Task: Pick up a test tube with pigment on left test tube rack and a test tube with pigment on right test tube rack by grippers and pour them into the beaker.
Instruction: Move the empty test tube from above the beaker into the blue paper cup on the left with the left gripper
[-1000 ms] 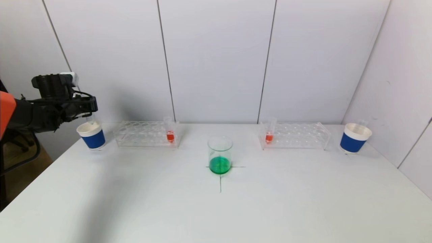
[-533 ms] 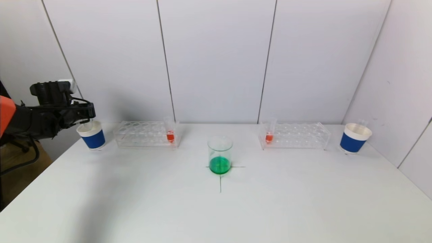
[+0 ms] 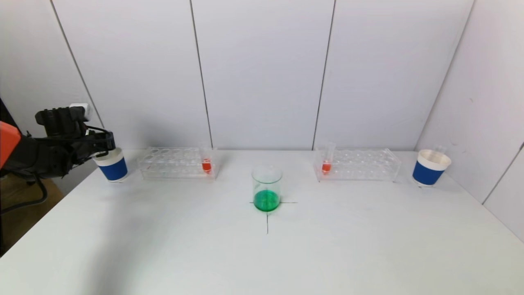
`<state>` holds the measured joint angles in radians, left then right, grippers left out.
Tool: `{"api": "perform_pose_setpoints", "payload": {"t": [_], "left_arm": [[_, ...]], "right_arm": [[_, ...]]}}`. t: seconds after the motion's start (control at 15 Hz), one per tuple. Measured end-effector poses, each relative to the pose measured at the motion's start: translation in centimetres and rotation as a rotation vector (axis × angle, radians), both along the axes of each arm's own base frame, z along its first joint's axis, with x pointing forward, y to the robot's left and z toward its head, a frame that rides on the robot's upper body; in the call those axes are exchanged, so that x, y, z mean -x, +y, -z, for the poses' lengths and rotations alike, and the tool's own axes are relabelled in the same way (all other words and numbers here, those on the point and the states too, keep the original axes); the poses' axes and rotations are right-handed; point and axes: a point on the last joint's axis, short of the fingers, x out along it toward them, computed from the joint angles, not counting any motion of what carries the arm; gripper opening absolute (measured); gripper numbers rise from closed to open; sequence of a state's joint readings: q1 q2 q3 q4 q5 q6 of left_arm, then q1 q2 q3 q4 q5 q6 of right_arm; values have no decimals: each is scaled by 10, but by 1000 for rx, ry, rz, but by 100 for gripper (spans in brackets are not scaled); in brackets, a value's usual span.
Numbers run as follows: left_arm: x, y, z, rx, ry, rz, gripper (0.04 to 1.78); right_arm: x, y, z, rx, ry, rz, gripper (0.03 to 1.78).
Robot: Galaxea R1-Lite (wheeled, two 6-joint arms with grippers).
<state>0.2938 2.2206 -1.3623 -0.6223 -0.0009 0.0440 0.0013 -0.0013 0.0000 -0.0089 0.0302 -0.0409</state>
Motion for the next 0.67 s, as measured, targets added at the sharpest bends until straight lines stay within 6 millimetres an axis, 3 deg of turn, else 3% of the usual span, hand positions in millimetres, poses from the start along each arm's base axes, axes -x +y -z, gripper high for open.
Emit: {"api": "perform_pose_setpoints", "payload": {"t": [0.67], "left_arm": [[2,0,3,4,14,0,44]], "right_arm": [[0,0,0,0,0,0,177]]}}
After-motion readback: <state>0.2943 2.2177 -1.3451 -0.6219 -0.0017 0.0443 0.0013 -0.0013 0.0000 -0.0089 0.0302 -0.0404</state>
